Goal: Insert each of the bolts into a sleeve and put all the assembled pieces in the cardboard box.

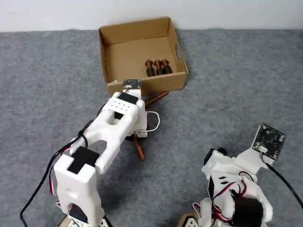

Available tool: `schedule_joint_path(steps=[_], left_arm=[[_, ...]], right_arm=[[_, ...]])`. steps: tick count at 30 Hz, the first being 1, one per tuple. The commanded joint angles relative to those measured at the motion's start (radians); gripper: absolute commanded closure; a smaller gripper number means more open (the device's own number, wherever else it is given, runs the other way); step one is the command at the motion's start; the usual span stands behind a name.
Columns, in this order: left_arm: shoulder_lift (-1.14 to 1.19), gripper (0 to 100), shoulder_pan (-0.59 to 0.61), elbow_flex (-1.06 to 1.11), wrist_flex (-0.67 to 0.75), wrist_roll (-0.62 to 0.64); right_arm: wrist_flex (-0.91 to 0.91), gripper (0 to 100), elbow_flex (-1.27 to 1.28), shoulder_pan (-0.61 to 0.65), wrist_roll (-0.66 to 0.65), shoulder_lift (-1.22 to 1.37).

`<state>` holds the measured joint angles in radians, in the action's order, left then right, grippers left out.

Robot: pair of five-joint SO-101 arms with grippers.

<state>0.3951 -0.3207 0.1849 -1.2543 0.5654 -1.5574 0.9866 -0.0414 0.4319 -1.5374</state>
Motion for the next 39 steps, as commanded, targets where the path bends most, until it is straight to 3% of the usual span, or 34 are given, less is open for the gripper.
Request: schedule_joint_path(steps=[1,9,18,27,35,39], left_arm=[[-0.025,100,0.005,-0.033,-0.011,0.003],[-0.344,100,-0.063,-0.013,-0.130,0.029],[-0.879,100,-0.071,0.222,-0.071,-0.029],[-1.280,100,-0.072,0.366,0.034,-0.035],[-1.491,100,-0.080,0.380,0.089,-0.037],[-1.590,100,-0.084,0.383,0.110,-0.066]], right_arm=[[0.027,99.0,-0.006,-0.001,-0.011,-0.005],[0.027,99.0,-0.006,0.002,-0.038,-0.005],[0.031,99.0,-0.006,0.010,-0.201,-0.048],[0.114,99.0,0.132,0.278,-0.232,-0.275],[0.208,99.0,0.184,0.510,-0.239,-0.259],[0.326,99.0,0.227,0.625,-0.324,-0.259]])
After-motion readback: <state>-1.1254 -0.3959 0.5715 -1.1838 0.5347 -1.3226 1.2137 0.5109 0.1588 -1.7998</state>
